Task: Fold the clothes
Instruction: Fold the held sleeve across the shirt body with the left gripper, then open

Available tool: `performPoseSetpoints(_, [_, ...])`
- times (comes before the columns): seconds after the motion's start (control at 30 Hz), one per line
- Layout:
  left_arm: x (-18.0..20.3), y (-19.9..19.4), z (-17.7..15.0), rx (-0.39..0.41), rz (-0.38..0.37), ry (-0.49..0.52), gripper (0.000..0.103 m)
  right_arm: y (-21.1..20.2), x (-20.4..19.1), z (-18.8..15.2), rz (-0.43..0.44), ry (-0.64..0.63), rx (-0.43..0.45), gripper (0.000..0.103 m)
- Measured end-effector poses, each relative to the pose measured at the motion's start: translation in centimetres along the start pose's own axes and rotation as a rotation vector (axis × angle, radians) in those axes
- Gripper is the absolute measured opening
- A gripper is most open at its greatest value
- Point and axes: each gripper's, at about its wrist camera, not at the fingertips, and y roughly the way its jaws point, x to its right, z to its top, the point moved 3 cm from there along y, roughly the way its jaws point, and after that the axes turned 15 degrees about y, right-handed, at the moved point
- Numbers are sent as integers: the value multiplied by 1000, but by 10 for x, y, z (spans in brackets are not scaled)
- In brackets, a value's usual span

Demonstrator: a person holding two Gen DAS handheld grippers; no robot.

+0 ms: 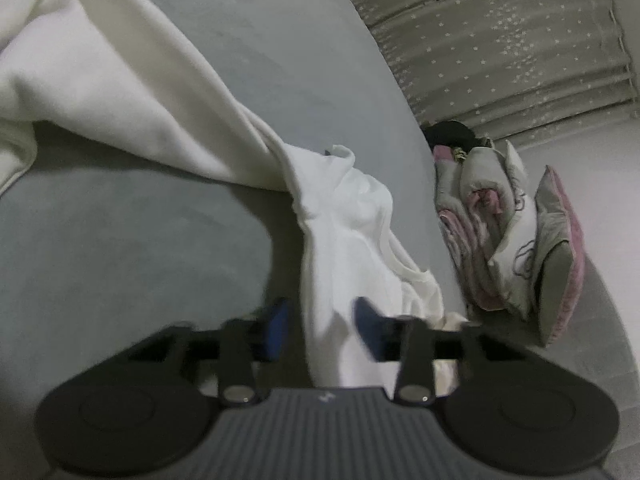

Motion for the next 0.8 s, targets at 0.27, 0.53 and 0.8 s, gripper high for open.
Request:
performPoseSetpoints(0.27, [6, -17, 26, 43, 147, 163, 6, 43, -13, -10, 22, -8, -87, 9])
performPoseSetpoints(0.53, [19, -25, 39, 54, 256, 367, 6, 99, -26, -18, 27, -21, -160, 9])
performPoseSetpoints(0.8, [10, -26, 39, -15, 301, 488, 8, 131, -13, -26, -11, -8, -192, 10])
